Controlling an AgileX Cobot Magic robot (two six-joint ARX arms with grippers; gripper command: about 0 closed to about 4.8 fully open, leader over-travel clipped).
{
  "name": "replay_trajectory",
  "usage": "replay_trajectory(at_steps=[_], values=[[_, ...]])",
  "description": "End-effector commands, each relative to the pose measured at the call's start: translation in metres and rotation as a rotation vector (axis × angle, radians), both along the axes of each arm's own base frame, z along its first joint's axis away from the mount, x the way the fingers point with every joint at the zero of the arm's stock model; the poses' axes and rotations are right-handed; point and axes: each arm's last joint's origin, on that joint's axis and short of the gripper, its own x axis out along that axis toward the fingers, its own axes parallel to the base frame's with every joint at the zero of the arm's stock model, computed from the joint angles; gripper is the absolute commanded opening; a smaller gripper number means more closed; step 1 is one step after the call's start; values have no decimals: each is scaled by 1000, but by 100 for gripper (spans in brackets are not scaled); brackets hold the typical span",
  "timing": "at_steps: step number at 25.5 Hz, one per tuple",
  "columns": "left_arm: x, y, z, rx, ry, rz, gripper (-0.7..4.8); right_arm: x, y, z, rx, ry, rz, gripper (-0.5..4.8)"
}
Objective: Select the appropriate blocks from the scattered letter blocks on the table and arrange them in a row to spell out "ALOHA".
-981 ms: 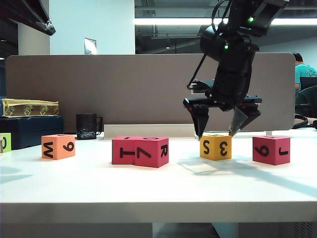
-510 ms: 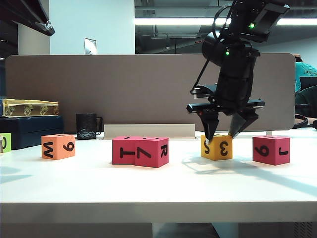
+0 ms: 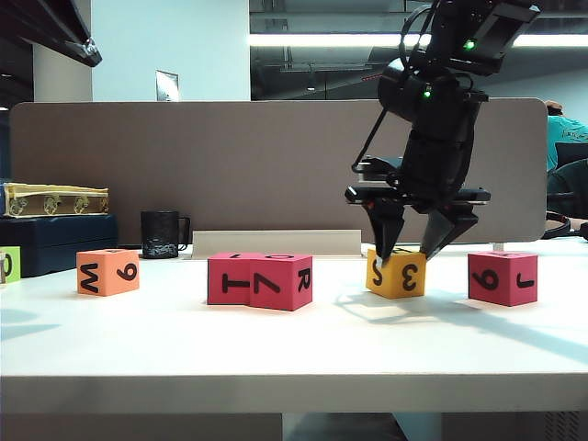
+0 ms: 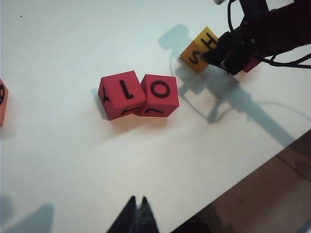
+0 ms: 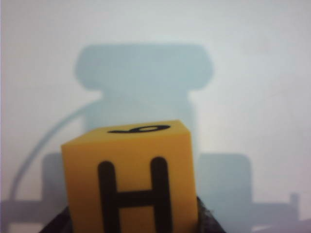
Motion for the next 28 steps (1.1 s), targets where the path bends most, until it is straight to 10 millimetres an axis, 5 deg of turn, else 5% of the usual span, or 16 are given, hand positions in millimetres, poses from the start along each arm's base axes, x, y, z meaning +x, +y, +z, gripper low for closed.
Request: replay_trajectory(at_steps=[1,9,19,28], values=[[0,0,3,-5,-21,-7,-6,-9,6,-3,43,90,43,277],[0,0,3,-6,-24,-6,-6,-20,20,-3,28,130,88,277],[0,0,4,-7,-27,-6,-6,-48,10,61,67,34,97,277],[0,0,4,-7,-27,-6,-6,-60,6,54,43,183,109,277]])
